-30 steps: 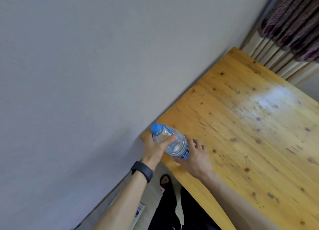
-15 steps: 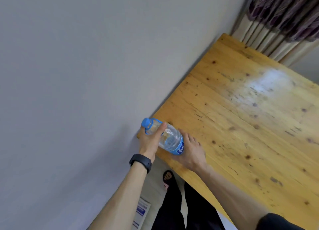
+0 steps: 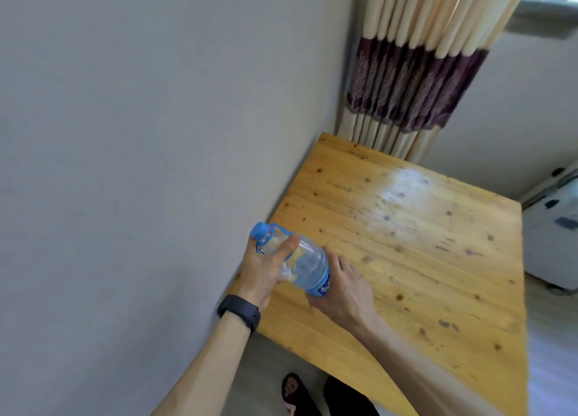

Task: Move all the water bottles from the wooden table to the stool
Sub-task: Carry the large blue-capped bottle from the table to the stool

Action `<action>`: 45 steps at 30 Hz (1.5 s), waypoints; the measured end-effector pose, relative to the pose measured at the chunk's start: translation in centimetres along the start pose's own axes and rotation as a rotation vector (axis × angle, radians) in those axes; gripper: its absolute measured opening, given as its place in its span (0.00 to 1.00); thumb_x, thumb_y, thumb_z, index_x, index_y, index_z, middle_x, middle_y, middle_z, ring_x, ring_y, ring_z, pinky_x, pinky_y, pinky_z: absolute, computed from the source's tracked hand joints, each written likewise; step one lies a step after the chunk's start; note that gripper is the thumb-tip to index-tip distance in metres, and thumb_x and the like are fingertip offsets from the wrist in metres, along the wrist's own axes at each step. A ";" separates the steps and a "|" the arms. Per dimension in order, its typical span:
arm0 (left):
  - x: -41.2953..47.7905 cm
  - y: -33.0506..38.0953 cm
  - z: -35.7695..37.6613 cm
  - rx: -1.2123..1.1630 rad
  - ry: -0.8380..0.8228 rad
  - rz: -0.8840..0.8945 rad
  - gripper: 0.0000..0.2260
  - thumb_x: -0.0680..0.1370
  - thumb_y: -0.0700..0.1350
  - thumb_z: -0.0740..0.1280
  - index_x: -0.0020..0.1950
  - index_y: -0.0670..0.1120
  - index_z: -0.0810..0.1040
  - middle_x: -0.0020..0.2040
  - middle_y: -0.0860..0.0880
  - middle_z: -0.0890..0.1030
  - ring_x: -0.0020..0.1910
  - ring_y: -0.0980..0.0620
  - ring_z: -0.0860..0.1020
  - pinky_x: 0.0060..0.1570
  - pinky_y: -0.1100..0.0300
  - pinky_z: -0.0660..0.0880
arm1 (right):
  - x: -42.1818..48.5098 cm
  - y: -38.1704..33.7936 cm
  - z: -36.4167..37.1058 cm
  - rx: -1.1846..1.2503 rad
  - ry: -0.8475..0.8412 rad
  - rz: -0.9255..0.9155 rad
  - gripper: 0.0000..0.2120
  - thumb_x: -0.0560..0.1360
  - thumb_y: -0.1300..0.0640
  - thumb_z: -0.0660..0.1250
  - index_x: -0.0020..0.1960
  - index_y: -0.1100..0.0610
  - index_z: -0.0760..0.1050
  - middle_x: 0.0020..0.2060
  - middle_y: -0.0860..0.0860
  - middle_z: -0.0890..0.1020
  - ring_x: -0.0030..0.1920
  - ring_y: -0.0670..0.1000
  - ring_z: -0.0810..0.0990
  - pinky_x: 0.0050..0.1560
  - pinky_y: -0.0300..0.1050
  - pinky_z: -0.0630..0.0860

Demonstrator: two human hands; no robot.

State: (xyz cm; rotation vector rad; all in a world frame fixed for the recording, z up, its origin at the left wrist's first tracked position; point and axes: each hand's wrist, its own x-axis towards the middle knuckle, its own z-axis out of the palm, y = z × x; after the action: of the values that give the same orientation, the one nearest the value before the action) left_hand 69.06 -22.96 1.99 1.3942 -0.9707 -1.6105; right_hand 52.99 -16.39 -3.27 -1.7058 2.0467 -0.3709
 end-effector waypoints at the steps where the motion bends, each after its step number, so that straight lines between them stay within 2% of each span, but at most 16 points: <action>1: 0.3 0.6 0.7 0.004 -0.021 0.010 0.21 0.70 0.52 0.79 0.58 0.49 0.77 0.52 0.44 0.85 0.52 0.45 0.84 0.52 0.39 0.81 | 0.2 0.1 -0.8 0.004 0.020 0.015 0.46 0.63 0.38 0.71 0.75 0.43 0.54 0.65 0.44 0.73 0.62 0.53 0.76 0.52 0.55 0.78; 3: 0.5 1.7 2.2 -0.009 -0.067 0.026 0.19 0.69 0.51 0.80 0.55 0.49 0.79 0.52 0.41 0.84 0.52 0.41 0.84 0.52 0.36 0.80 | 0.0 0.6 -2.3 -0.012 0.062 0.029 0.45 0.63 0.38 0.70 0.75 0.43 0.54 0.64 0.44 0.74 0.61 0.54 0.77 0.50 0.55 0.78; 5: 0.2 2.4 4.5 0.004 -0.154 0.028 0.23 0.68 0.52 0.80 0.58 0.45 0.78 0.53 0.38 0.83 0.53 0.39 0.83 0.52 0.35 0.79 | -1.3 1.7 -4.4 -0.020 0.129 0.091 0.45 0.63 0.39 0.71 0.74 0.42 0.53 0.65 0.44 0.74 0.61 0.54 0.77 0.49 0.55 0.79; 8: -0.7 2.6 8.8 0.022 -0.267 0.037 0.27 0.68 0.52 0.80 0.60 0.41 0.76 0.52 0.38 0.82 0.51 0.41 0.83 0.50 0.36 0.80 | -3.6 4.4 -6.8 -0.036 0.224 0.196 0.46 0.62 0.40 0.73 0.75 0.42 0.54 0.65 0.44 0.74 0.60 0.54 0.78 0.49 0.53 0.79; 11: -2.5 1.8 12.9 0.046 -0.351 0.040 0.24 0.70 0.49 0.80 0.60 0.43 0.76 0.48 0.43 0.83 0.49 0.44 0.83 0.48 0.38 0.81 | -6.7 7.3 -8.5 -0.049 0.274 0.284 0.46 0.62 0.40 0.73 0.74 0.43 0.56 0.62 0.42 0.75 0.59 0.53 0.78 0.45 0.51 0.78; 15: -5.7 0.3 18.1 0.095 -0.442 0.022 0.22 0.70 0.48 0.80 0.60 0.44 0.78 0.53 0.42 0.84 0.52 0.44 0.84 0.49 0.40 0.82 | -11.7 10.9 -10.2 -0.025 0.355 0.387 0.43 0.62 0.41 0.74 0.73 0.44 0.59 0.57 0.43 0.77 0.54 0.52 0.79 0.37 0.45 0.71; 19: -9.8 -1.6 24.4 0.138 -0.554 0.022 0.21 0.69 0.48 0.80 0.58 0.49 0.78 0.53 0.45 0.84 0.51 0.45 0.84 0.49 0.38 0.81 | -17.3 15.1 -12.5 0.002 0.416 0.501 0.43 0.63 0.39 0.73 0.73 0.43 0.58 0.58 0.43 0.77 0.54 0.53 0.79 0.40 0.48 0.75; 22: -14.3 -2.8 30.0 0.172 -0.619 0.053 0.18 0.69 0.46 0.80 0.54 0.54 0.77 0.49 0.49 0.86 0.49 0.45 0.85 0.49 0.40 0.82 | -22.1 19.0 -14.6 0.031 0.479 0.588 0.42 0.63 0.38 0.72 0.72 0.41 0.56 0.57 0.43 0.77 0.53 0.54 0.80 0.42 0.49 0.76; 26: -21.3 -5.3 38.5 0.240 -0.731 0.075 0.21 0.67 0.48 0.81 0.56 0.51 0.78 0.50 0.45 0.85 0.49 0.44 0.85 0.50 0.37 0.81 | -29.9 25.5 -17.5 0.053 0.558 0.693 0.44 0.63 0.37 0.72 0.73 0.42 0.54 0.59 0.44 0.76 0.55 0.54 0.79 0.42 0.48 0.74; 29: -27.6 -7.8 45.0 0.280 -0.829 0.085 0.21 0.67 0.48 0.82 0.56 0.51 0.79 0.50 0.47 0.85 0.50 0.46 0.84 0.50 0.37 0.81 | -36.7 30.2 -19.5 0.096 0.633 0.801 0.44 0.63 0.39 0.73 0.73 0.44 0.56 0.60 0.45 0.76 0.57 0.53 0.78 0.46 0.49 0.76; 34: -37.7 -10.8 55.1 0.356 -1.058 0.119 0.22 0.66 0.50 0.82 0.56 0.49 0.78 0.51 0.45 0.85 0.52 0.44 0.84 0.52 0.37 0.80 | -46.9 36.8 -23.1 0.141 0.781 0.994 0.43 0.62 0.40 0.73 0.72 0.44 0.58 0.61 0.45 0.77 0.57 0.54 0.79 0.49 0.51 0.78; 37: -42.5 -12.3 60.4 0.399 -1.185 0.140 0.21 0.67 0.49 0.81 0.56 0.49 0.78 0.52 0.45 0.85 0.52 0.45 0.84 0.52 0.40 0.81 | -51.7 40.3 -24.9 0.139 0.861 1.075 0.43 0.62 0.39 0.74 0.70 0.44 0.57 0.60 0.47 0.77 0.56 0.55 0.80 0.48 0.52 0.79; 41: -48.0 -14.9 66.6 0.465 -1.363 0.154 0.20 0.68 0.53 0.80 0.55 0.55 0.77 0.50 0.51 0.85 0.50 0.51 0.84 0.51 0.45 0.82 | -57.2 44.6 -26.0 0.148 0.946 1.175 0.45 0.62 0.39 0.76 0.71 0.45 0.57 0.61 0.46 0.76 0.55 0.53 0.80 0.46 0.51 0.80; 45: -52.4 -17.4 72.6 0.502 -1.493 0.165 0.19 0.67 0.55 0.80 0.54 0.56 0.77 0.50 0.53 0.84 0.50 0.51 0.84 0.51 0.44 0.82 | -61.6 48.9 -27.8 0.186 1.019 1.294 0.44 0.62 0.39 0.75 0.71 0.44 0.57 0.61 0.44 0.75 0.54 0.52 0.80 0.43 0.48 0.79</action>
State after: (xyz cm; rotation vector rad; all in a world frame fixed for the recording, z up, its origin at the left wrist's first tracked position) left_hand 0.67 36.04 14.69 0.0653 -2.3297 -2.2795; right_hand 5.64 51.36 7.69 0.2878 3.0869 -0.9885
